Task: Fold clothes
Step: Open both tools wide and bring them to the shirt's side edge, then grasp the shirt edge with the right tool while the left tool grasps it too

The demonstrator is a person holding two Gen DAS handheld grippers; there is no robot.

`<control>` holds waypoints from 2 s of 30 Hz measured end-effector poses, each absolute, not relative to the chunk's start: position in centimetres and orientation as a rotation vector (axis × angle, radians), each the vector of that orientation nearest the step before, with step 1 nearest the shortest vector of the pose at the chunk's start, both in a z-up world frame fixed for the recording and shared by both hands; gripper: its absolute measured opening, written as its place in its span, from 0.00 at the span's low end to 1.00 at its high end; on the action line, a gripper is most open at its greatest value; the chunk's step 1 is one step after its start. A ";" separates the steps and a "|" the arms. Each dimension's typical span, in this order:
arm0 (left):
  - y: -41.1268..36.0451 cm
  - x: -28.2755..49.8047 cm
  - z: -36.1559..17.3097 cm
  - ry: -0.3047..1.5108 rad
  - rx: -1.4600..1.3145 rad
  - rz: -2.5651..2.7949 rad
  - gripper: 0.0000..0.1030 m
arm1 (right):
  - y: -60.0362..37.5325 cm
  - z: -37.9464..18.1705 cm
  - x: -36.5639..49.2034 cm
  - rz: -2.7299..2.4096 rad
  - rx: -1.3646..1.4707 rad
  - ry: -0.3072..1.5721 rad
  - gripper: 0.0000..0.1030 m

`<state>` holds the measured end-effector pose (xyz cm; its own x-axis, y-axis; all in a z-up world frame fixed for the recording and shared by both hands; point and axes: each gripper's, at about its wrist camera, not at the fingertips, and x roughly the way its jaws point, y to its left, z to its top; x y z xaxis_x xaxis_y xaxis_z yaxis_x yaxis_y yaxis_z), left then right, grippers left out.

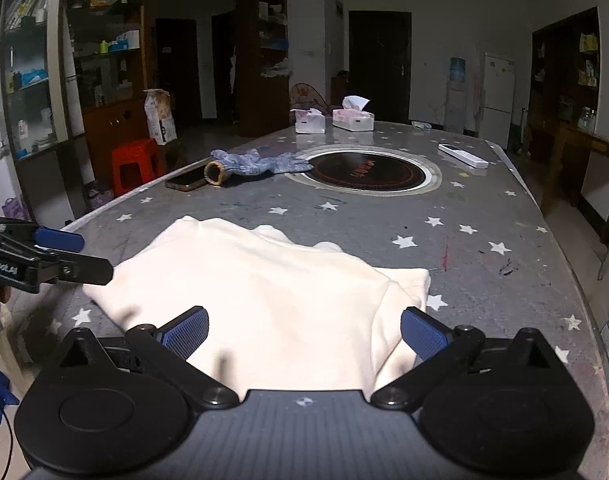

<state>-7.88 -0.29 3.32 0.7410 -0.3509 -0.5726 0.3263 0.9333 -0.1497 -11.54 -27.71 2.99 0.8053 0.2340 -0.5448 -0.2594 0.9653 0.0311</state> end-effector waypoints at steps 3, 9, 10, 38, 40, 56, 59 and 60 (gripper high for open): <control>-0.3 -8.2 3.5 0.636 -0.036 -0.365 1.00 | -27.4 3.0 -12.1 0.282 -0.037 0.566 1.00; -0.6 -9.2 3.7 0.638 -0.014 -0.342 1.00 | -26.4 3.1 -13.1 0.298 -0.056 0.556 1.00; -0.5 -9.3 3.7 0.636 -0.012 -0.339 1.00 | -26.3 3.1 -13.2 0.302 -0.059 0.557 1.00; 4.9 -7.7 3.1 0.657 -0.060 -0.176 1.00 | -16.6 2.4 -10.5 0.571 -0.298 0.633 0.78; 5.5 -7.4 3.0 0.662 -0.074 -0.164 1.00 | -15.7 2.3 -10.2 0.598 -0.315 0.638 0.74; 6.7 -5.6 3.2 0.695 -0.285 -0.279 1.00 | -11.2 1.0 -9.0 0.675 -0.473 0.623 0.20; 6.2 -4.9 3.2 0.718 -0.361 -0.317 1.00 | -12.1 1.4 -8.8 0.679 -0.416 0.618 0.13; 6.1 -4.6 3.1 0.727 -0.387 -0.327 1.00 | -12.4 1.7 -8.8 0.680 -0.389 0.618 0.12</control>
